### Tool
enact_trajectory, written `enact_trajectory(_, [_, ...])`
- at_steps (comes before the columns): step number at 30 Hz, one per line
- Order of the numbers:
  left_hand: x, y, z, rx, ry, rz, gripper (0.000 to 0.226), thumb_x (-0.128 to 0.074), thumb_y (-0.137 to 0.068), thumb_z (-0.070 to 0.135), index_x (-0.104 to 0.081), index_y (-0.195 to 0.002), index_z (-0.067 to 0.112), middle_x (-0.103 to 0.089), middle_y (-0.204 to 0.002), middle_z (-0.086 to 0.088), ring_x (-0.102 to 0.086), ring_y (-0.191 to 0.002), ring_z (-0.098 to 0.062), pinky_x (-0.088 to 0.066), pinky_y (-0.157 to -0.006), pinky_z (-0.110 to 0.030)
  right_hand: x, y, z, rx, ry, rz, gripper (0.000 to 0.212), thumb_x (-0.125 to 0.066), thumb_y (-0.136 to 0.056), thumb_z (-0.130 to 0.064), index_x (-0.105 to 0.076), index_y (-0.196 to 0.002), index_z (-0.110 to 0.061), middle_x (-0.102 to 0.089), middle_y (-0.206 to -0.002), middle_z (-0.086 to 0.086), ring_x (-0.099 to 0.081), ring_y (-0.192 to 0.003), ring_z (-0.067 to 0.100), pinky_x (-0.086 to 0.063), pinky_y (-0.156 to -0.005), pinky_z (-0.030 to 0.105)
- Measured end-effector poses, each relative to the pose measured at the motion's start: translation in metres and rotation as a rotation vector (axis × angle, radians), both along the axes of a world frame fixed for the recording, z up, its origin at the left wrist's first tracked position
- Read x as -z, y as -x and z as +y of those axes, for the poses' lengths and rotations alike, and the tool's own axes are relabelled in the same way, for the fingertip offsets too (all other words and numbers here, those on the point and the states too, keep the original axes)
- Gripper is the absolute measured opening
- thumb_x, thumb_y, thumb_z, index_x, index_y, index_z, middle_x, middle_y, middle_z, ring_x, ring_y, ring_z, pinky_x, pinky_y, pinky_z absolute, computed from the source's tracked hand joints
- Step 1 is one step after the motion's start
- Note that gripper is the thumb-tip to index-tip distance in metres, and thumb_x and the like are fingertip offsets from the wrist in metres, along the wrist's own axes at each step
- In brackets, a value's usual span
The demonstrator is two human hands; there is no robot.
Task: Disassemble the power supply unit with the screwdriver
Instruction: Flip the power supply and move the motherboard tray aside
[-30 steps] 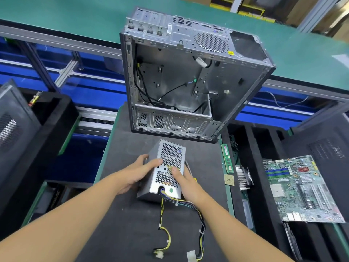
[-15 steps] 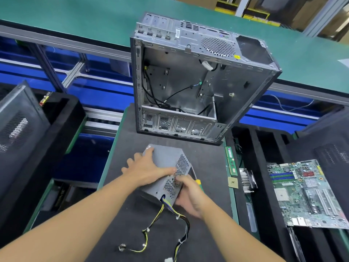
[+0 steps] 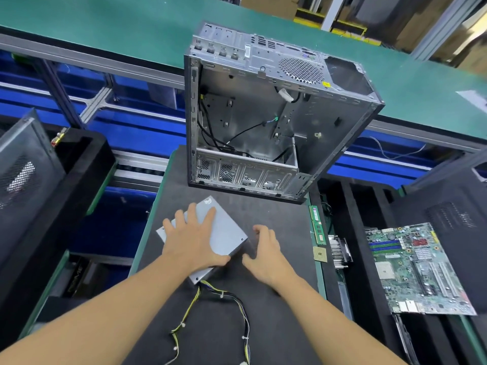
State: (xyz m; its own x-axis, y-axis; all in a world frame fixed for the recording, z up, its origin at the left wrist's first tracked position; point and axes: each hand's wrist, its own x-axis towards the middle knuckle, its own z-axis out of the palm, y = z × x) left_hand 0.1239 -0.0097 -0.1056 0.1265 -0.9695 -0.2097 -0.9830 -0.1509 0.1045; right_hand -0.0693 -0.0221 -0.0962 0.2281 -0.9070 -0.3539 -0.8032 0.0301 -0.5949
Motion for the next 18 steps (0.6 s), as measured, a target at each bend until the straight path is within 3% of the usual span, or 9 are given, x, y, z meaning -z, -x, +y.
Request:
enact_trajectory(3, [-0.002,0.002,0.001,-0.004,0.001,-0.003,0.124,-0.044,-0.043,0.091,-0.01,-0.15,0.038,-0.013,-0.152,-0.012,-0.027,-0.123,-0.038,-0.025,-0.1,-0.057,-0.002,-0.001,0.001,-0.186,0.007,0.024,0.091,-0.066,-0.083,-0.03,-0.009,-0.154,-0.024,-0.014,-0.153,-0.004,-0.014,-0.144,0.021,-0.023,-0.116,0.039])
enact_trajectory(6, [-0.002,0.011,0.006,-0.017,0.002,-0.02,0.119,-0.043,-0.044,0.087,-0.015,-0.148,0.037,-0.019,-0.148,-0.012,-0.031,-0.114,-0.035,-0.026,-0.095,-0.055,0.0,-0.007,0.002,-0.436,0.116,0.198,0.099,-0.069,-0.079,-0.037,-0.005,-0.155,-0.024,-0.008,-0.157,-0.002,-0.015,-0.143,0.027,-0.019,-0.118,0.039])
enact_trajectory(10, [-0.006,0.02,0.009,-0.078,-0.016,-0.001,0.113,-0.037,-0.045,0.083,-0.018,-0.146,0.036,-0.025,-0.145,-0.012,-0.033,-0.111,-0.034,-0.026,-0.091,-0.054,0.002,-0.013,-0.002,-0.579,0.282,0.382,0.107,-0.072,-0.076,-0.051,-0.006,-0.155,-0.024,0.006,-0.162,0.006,-0.004,-0.147,0.024,-0.009,-0.12,0.041])
enact_trajectory(15, [-0.016,0.011,0.001,-0.098,-0.062,0.052,0.104,-0.047,-0.044,0.08,-0.026,-0.137,0.037,-0.035,-0.133,-0.007,-0.037,-0.107,-0.033,-0.027,-0.081,-0.047,-0.001,-0.015,-0.003,-0.536,0.238,0.274,0.104,-0.07,-0.079,-0.055,-0.005,-0.156,-0.029,0.016,-0.162,-0.003,-0.004,-0.147,0.019,-0.024,-0.118,0.037])
enact_trajectory(18, [-0.023,0.005,-0.004,-0.088,-0.12,0.102,0.101,-0.051,-0.045,0.079,-0.029,-0.133,0.037,-0.034,-0.136,-0.007,-0.037,-0.113,-0.035,-0.032,-0.086,-0.049,-0.005,-0.021,-0.005,-0.515,0.252,0.262,0.101,-0.07,-0.08,-0.055,-0.009,-0.156,-0.029,0.013,-0.163,-0.005,-0.009,-0.144,0.02,-0.027,-0.116,0.038])
